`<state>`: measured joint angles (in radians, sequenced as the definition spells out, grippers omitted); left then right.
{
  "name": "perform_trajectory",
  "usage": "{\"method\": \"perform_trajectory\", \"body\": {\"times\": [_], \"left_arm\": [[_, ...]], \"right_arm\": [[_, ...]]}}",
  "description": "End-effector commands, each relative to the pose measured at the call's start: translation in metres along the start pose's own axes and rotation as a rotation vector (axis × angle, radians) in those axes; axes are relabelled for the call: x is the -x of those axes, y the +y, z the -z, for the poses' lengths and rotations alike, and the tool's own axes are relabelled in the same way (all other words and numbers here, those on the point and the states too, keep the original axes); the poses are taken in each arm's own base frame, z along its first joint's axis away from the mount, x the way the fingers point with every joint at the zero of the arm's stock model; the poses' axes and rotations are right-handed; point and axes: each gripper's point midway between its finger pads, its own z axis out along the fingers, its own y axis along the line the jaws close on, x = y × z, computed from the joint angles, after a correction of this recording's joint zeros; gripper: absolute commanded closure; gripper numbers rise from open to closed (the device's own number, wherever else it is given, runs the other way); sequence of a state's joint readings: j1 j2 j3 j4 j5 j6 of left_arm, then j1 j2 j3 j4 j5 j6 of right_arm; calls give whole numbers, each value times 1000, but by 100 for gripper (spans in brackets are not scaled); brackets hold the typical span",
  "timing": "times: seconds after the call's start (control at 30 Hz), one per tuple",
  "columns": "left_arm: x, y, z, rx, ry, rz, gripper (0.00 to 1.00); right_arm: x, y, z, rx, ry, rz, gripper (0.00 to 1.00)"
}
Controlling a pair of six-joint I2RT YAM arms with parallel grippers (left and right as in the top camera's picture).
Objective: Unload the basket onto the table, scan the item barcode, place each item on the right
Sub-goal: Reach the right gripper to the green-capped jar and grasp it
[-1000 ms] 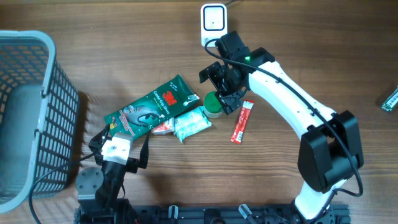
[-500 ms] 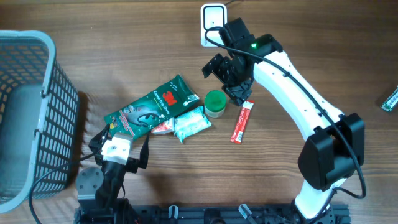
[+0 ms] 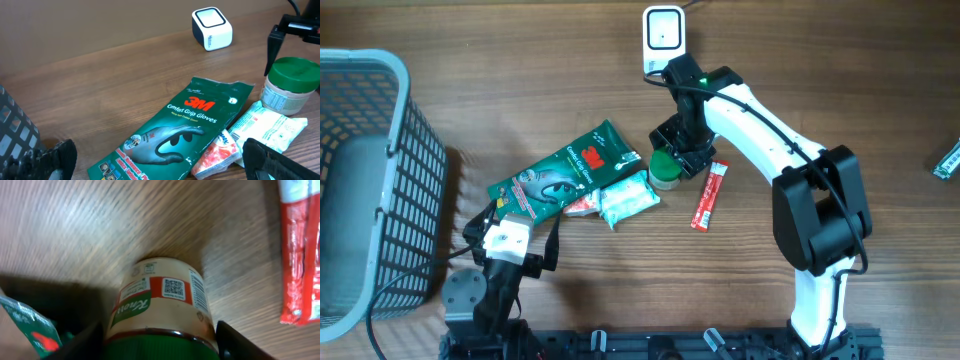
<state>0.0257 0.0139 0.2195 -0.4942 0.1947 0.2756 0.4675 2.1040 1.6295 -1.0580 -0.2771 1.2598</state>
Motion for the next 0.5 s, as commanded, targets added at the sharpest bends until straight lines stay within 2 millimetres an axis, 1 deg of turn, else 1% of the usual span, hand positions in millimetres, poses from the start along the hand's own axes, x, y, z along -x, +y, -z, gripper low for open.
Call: {"method": "perform_trajectory", "body": {"times": [0.0, 0.03, 0.1, 0.13, 0.17, 0.2, 0.23, 0.27, 0.3, 0.33, 0.37, 0.4, 0.43, 0.47], "left_arm": [[0, 2, 0, 11, -3, -8, 0], [0, 2, 0, 10, -3, -8, 0], [0, 2, 0, 10, -3, -8, 0], [0, 2, 0, 10, -3, -8, 0], [0, 2, 0, 10, -3, -8, 0], [0, 2, 0, 11, -3, -8, 0], [0, 2, 0, 10, -3, -8, 0], [0, 2, 0, 10, -3, -8, 0], [0, 2, 0, 10, -3, -8, 0], [0, 2, 0, 10, -3, -8, 0], [0, 2, 0, 11, -3, -8, 0], [0, 2, 0, 10, -3, -8, 0], [0, 2, 0, 10, -3, -8, 0], [0, 2, 0, 10, -3, -8, 0]], "right_arm": [[-3, -4, -3, -12, 23, 276, 48], [-3, -4, 0, -5, 18, 434, 47], [8, -1, 11, -22, -40, 690, 47], [17, 3, 19, -43, -91, 833, 44], [24, 5, 26, -68, -129, 916, 43], [34, 8, 39, -118, -192, 1009, 42], [40, 13, 49, -141, -234, 1055, 41], [44, 20, 63, -150, -275, 1113, 33], [44, 26, 71, -143, -292, 1139, 25], [41, 37, 91, -116, -325, 1160, 13], [38, 41, 99, -98, -330, 1165, 6], [35, 43, 103, -85, -323, 1177, 3], [29, 38, 104, -90, -290, 1212, 1], [28, 29, 103, -120, -261, 1213, 0]]}}
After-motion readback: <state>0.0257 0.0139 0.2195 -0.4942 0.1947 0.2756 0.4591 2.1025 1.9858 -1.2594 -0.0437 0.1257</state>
